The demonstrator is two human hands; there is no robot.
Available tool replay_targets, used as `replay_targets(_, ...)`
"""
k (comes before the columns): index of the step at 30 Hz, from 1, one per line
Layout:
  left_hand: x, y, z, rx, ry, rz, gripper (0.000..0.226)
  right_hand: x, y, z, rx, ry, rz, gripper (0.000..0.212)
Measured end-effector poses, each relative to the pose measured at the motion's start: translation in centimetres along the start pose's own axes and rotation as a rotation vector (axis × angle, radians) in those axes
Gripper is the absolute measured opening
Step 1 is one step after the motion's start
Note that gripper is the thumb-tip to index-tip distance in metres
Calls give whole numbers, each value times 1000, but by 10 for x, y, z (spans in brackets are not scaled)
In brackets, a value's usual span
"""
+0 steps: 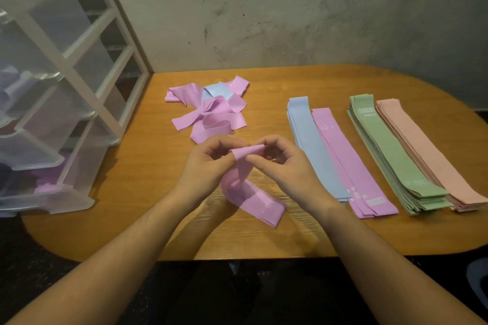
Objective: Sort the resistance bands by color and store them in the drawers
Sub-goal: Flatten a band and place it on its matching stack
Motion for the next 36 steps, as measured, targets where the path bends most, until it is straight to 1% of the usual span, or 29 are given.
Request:
replay_targets(3, -10, 0, -9, -15, 12, 67, 18, 4, -1, 8, 46, 58, 7, 13)
replay_targets(7, -23, 4, -18, -50, 10, 133, 19, 16, 2, 21, 110, 62, -39, 11)
replay_targets(11, -36, 8, -24, -29, -65, 201, 36, 29, 7, 39, 189, 51, -121, 14)
replay_targets(12, -40, 7, -27, -41, -56, 203, 35, 32, 8, 42, 197, 60, -140, 14)
replay_targets(13, -44, 7, -31, -67, -37, 200, 27, 36, 10, 46, 203, 67, -161, 14)
replay_targets(14, -48, 7, -37, -100, -6, 200, 20, 39, 12, 48, 207, 74, -175, 13)
replay_targets(15, -53, 7, -42, -132, 20, 204, 19, 41, 13, 49, 207, 81, -184, 11)
replay_targets(17, -60, 10, -50, -183, 48, 210, 26, 45, 17, 48, 183, 102, -182, 11)
replay_targets(19, -65, 16, -58, -179, 28, 193, 26, 45, 20, 41, 113, 140, -135, 17)
replay_targets(22, -73, 29, -66, -98, -66, 135, 22, 42, 20, 24, -16, 205, -44, 27)
replay_targets(24, -77, 42, -65, 4, -160, 83, 20, 43, 18, 15, -55, 210, -13, 35)
replay_targets(25, -79, 48, -63, 61, -220, 55, 18, 43, 16, 11, -67, 198, -2, 35)
replay_targets(26, -80, 55, -61, 106, -273, 29, 16, 45, 15, 8, -77, 188, -1, 29)
replay_targets(28, -86, 67, -59, 182, -359, 2, 15, 50, 14, 4, -79, 162, -5, 11)
replay_targets(29, -90, 73, -56, 234, -403, -3, 15, 52, 13, 1, -83, 145, -8, 8)
replay_targets(31, -98, 84, -50, 360, -499, -32, 15, 57, 13, -5, -99, 122, -20, 12)
replay_targets(33, -104, 97, -38, 481, -574, -75, 24, 63, 16, -8, -114, 124, -44, 12)
replay_targets(35, -112, 111, -28, 564, -604, -110, 32, 71, 19, -10, -126, 83, -67, 13)
replay_targets(36, -116, 118, -23, 594, -595, -125, 33, 76, 20, -10, -134, 61, -79, 13)
Point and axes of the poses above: each hand's wrist, its own y-axis towards the middle knuckle, its own x-axis out of the back of the hand, z = x × y, the point moved 7 cm from there along y, towards the middle knuckle, and after that the axes turned 6 degrees about -z, right-handed, at the moved point
